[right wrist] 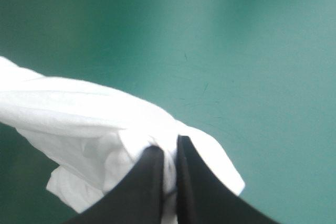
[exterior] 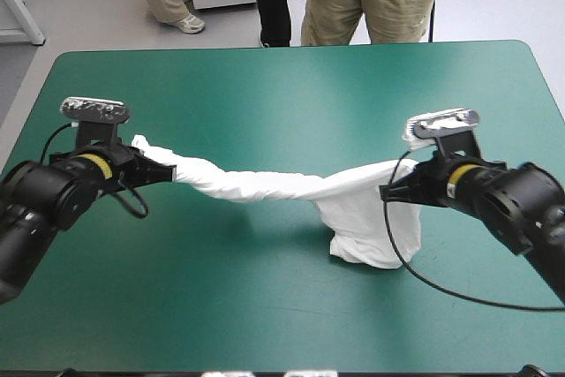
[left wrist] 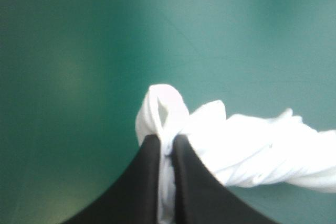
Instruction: Fold the cloth
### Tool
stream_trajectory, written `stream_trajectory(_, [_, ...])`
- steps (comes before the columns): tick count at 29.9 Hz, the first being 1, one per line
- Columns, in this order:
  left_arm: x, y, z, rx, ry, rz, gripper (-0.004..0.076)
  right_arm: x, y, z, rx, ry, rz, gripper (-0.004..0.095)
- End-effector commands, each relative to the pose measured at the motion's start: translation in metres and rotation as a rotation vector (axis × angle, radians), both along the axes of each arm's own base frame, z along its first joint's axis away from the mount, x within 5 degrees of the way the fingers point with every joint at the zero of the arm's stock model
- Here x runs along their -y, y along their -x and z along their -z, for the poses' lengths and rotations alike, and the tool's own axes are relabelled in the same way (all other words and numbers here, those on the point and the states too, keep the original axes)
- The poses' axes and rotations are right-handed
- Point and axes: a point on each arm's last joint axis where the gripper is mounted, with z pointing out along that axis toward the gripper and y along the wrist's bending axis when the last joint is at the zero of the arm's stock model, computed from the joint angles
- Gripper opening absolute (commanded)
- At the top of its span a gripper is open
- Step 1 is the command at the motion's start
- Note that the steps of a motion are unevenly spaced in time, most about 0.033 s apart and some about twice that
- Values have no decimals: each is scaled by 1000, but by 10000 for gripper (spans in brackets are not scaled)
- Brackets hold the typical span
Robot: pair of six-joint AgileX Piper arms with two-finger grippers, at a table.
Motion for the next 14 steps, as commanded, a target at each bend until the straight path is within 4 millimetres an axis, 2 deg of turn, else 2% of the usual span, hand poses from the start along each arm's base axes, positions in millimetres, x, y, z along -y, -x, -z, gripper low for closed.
stream_trajectory(1, [8, -41, 10, 35, -17, -22, -9, -12, -38, 13, 51, -28, 21, -17])
stream_trajectory(4, [16, -73, 31, -14, -53, -19, -9, -19, -73, 34, 15, -59, 55, -18])
stream_trajectory(8, [17, -109, 59, -79, -81, -46, -9, -14, -114, 58, -65, -75, 124, -17])
stream_trajectory(11, [12, -129, 75, -107, -71, -84, -9, -5, -140, 72, -108, -74, 152, -17])
stream_trajectory(14, [4, -144, 88, -127, -59, -127, -9, 2, -161, 77, -122, -86, 180, -18])
